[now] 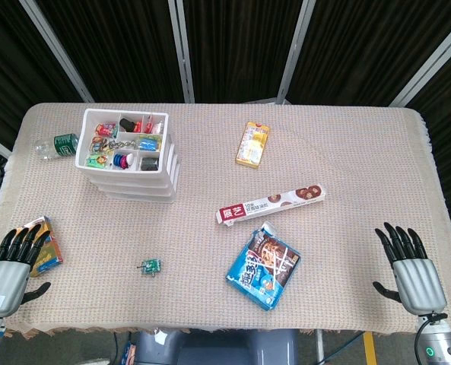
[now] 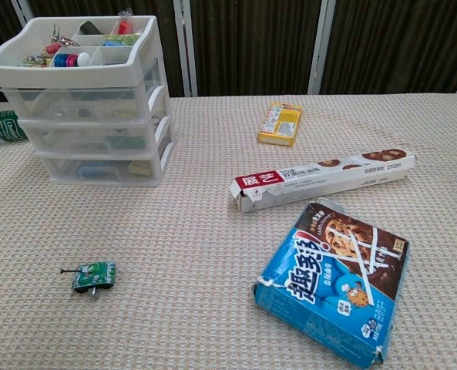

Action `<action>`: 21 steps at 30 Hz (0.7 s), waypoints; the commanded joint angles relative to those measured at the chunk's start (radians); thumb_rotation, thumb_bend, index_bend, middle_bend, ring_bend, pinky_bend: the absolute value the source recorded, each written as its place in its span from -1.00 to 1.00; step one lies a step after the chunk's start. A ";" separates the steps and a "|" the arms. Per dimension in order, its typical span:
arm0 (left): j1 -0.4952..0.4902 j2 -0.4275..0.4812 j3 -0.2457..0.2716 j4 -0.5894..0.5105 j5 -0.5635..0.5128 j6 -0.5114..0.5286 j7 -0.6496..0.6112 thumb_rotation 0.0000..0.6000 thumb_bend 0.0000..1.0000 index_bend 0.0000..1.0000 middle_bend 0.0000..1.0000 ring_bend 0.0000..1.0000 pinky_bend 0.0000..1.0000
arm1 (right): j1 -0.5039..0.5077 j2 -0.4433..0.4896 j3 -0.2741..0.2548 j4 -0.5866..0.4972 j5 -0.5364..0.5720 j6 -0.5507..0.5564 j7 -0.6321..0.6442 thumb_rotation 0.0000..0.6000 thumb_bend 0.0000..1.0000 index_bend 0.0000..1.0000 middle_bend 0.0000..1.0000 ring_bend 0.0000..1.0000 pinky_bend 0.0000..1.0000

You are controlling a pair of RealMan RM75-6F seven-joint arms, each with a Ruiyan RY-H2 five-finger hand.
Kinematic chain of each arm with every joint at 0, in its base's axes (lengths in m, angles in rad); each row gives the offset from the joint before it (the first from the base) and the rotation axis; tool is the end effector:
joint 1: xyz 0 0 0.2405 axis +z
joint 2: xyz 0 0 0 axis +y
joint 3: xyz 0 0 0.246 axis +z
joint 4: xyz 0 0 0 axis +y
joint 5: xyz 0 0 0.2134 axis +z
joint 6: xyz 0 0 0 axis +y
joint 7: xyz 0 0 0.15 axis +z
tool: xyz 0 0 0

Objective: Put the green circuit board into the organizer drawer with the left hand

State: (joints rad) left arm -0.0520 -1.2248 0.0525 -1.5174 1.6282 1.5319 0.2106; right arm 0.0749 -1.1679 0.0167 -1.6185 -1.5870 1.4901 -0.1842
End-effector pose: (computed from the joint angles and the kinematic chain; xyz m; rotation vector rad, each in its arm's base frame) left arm -0.3037 0.1539 0.1115 -1.5693 -0.7486 -0.7718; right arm -0.2891 -0.1754 0.1270 1.5111 -0.7885 0.8332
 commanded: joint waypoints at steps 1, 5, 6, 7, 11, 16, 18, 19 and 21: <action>0.000 -0.001 0.001 0.001 0.001 -0.001 0.002 1.00 -0.80 -1.00 -1.00 -1.00 -1.00 | 0.000 0.001 0.000 -0.001 0.000 -0.001 0.005 1.00 -1.00 -0.87 -1.00 -1.00 -1.00; 0.000 -0.003 0.001 0.005 0.004 -0.001 0.012 1.00 -0.80 -1.00 -1.00 -1.00 -1.00 | 0.001 0.003 0.000 -0.001 0.002 -0.004 0.006 1.00 -1.00 -0.87 -1.00 -1.00 -1.00; 0.000 -0.005 0.000 0.005 0.005 0.001 0.013 1.00 -0.80 -1.00 -1.00 -1.00 -1.00 | 0.000 0.003 -0.001 -0.001 0.003 -0.005 0.005 1.00 -1.00 -0.87 -1.00 -1.00 -1.00; 0.001 -0.005 -0.001 0.005 0.005 0.002 0.013 1.00 -0.80 -1.00 -1.00 -1.00 -1.00 | 0.000 0.004 -0.001 -0.002 0.004 -0.005 0.005 1.00 -1.00 -0.87 -1.00 -1.00 -1.00; -0.001 -0.006 -0.002 0.004 0.002 -0.003 0.010 1.00 -0.80 -1.00 -1.00 -1.00 -1.00 | 0.001 0.008 -0.001 -0.008 0.005 -0.008 0.006 1.00 -1.00 -0.87 -1.00 -1.00 -1.00; -0.008 -0.009 -0.005 -0.001 0.001 -0.013 0.003 1.00 -0.77 -1.00 -1.00 -1.00 -1.00 | 0.002 0.014 0.003 -0.017 0.013 -0.011 0.009 1.00 -1.00 -0.87 -1.00 -1.00 -1.00; -0.009 -0.012 -0.008 -0.002 0.004 -0.009 0.005 1.00 -0.75 -1.00 -1.00 -1.00 -1.00 | 0.004 0.014 0.003 -0.018 0.012 -0.012 0.010 1.00 -1.00 -0.87 -1.00 -1.00 -1.00; -0.010 -0.016 -0.011 -0.003 0.007 -0.004 0.009 1.00 -0.72 -1.00 -1.00 -1.00 -1.00 | 0.005 0.014 0.003 -0.020 0.011 -0.014 0.011 1.00 -1.00 -0.87 -1.00 -1.00 -1.00; -0.011 -0.027 -0.019 -0.010 0.003 0.000 0.012 1.00 -0.56 -1.00 -0.99 -1.00 -0.96 | 0.006 0.013 0.002 -0.018 0.010 -0.017 0.010 1.00 -1.00 -0.87 -1.00 -1.00 -1.00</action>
State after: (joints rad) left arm -0.0618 -1.2463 0.0380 -1.5229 1.6337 1.5294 0.2205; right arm 0.0806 -1.1543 0.0191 -1.6376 -1.5769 1.4739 -0.1737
